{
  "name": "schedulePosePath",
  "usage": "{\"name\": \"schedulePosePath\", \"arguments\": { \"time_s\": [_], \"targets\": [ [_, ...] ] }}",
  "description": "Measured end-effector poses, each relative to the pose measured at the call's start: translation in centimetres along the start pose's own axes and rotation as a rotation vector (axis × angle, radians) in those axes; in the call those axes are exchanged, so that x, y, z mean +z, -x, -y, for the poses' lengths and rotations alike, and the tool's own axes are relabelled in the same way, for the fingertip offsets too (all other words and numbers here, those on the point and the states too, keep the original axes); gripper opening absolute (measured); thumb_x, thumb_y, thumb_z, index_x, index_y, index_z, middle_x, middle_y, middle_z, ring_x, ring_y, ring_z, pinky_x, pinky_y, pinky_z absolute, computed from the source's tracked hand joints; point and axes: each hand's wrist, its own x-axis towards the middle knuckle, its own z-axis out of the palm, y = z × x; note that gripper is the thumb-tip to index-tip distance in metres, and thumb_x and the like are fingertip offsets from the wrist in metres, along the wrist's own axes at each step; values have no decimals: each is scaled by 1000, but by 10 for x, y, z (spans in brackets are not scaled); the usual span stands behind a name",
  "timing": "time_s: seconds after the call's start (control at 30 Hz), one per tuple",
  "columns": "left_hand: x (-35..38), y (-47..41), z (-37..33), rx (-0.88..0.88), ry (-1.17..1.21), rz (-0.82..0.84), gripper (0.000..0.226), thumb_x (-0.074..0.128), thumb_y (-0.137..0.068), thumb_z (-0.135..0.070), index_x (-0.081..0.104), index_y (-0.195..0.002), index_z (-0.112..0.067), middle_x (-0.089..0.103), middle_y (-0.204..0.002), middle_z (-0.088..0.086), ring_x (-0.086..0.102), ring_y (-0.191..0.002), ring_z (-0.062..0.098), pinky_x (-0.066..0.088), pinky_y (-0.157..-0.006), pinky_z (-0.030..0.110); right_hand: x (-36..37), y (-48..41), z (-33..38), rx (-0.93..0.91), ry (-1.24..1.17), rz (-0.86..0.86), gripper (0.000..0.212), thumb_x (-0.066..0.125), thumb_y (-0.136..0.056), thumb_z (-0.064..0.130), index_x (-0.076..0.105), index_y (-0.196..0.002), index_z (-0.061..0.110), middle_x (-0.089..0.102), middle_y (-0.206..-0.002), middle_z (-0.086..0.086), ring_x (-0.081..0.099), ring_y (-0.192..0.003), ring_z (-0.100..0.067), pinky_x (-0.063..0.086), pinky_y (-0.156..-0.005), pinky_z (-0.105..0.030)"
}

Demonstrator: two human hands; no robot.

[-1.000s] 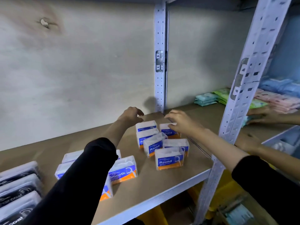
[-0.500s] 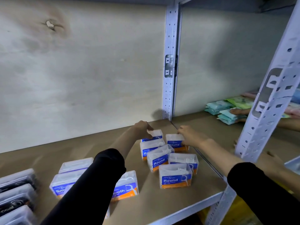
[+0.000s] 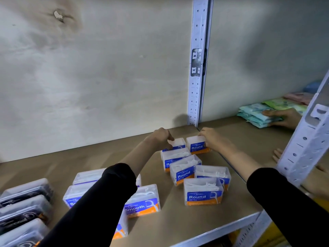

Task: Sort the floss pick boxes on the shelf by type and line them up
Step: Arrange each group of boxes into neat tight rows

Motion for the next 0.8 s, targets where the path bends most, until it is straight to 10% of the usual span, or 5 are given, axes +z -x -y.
{"name": "schedulePosePath", "arguments": {
  "time_s": [0.8],
  "targets": [
    [-1,0,5,44,9,-13,45,62,-87,-17,52,-130,-8,51,-137,8,51,-122,22,42,-102,31,-6,1,8,-38,-70,-19,50,61,-84,8,47,-133,7,46,-138,-9,44,-126,-23,41,-99,-31]
  ]
}}
